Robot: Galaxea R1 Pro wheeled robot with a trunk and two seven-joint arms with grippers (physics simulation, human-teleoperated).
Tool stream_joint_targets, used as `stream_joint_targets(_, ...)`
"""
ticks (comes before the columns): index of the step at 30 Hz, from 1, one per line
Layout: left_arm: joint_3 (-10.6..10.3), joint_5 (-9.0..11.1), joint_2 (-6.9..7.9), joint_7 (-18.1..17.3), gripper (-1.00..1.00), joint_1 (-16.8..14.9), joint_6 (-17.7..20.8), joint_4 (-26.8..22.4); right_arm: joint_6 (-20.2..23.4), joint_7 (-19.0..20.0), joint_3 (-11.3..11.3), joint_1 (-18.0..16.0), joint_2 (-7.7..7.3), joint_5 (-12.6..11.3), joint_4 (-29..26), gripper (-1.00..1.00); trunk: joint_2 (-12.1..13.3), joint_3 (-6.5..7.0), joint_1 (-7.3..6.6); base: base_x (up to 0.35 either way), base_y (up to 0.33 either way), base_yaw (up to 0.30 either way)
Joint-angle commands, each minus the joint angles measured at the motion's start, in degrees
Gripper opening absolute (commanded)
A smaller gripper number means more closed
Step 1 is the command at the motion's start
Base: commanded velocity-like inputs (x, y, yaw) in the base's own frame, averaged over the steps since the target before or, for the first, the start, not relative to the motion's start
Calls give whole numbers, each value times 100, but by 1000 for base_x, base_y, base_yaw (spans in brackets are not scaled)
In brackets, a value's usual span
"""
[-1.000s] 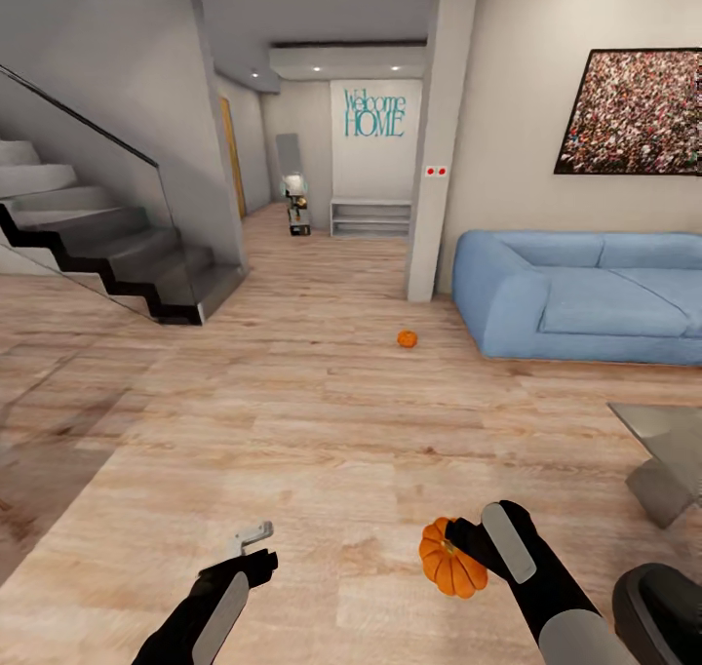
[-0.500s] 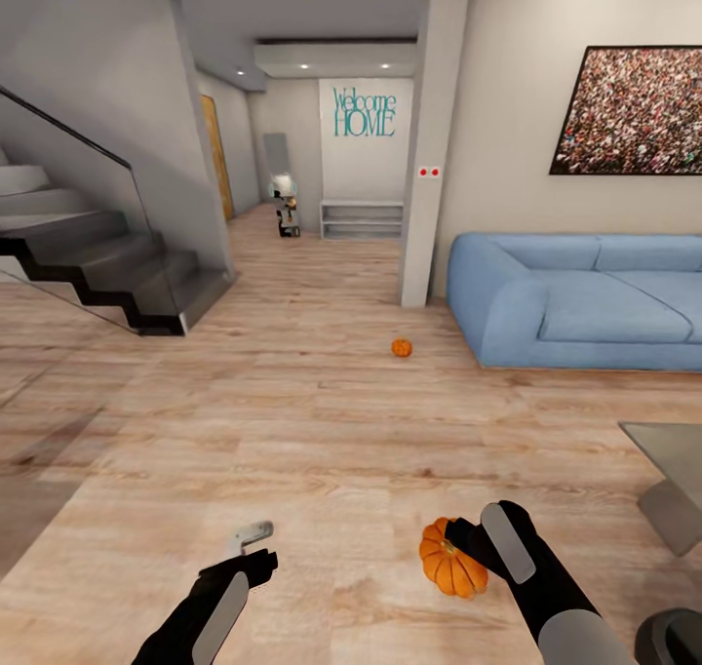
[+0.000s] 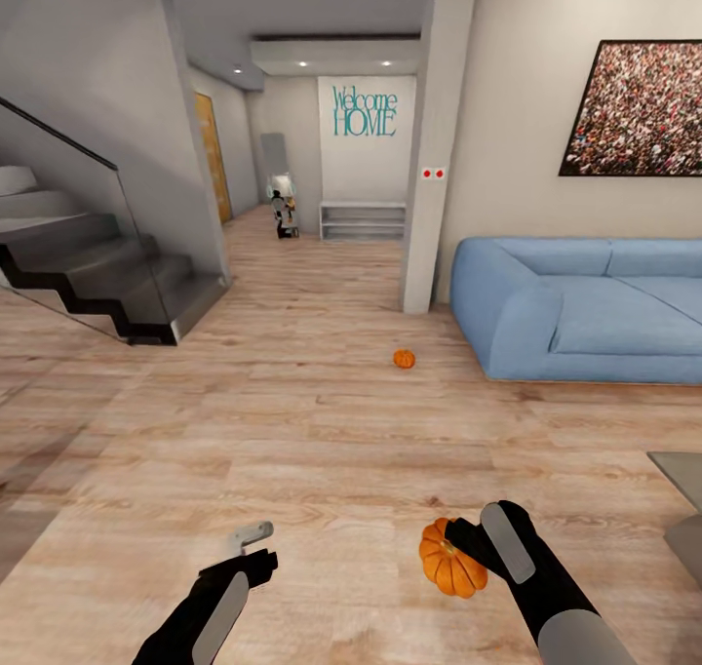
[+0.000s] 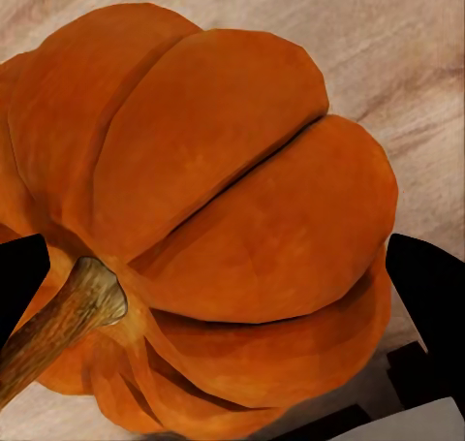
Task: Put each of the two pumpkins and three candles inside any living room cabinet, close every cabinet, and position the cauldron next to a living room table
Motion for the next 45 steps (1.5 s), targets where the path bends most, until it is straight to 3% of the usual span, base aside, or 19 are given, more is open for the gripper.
stream_joint_targets(1, -18, 60, 5, 54, 100, -3, 11, -10, 0, -54, -3, -4, 1, -66, -9, -100, -3, -6, 3, 346, 0, 0)
stream_joint_targets(45, -18, 51, 4, 54, 100, -3, 11, -1, -152, -53, 27, -13, 2, -62, 105, -100, -3, -6, 3, 346, 0, 0)
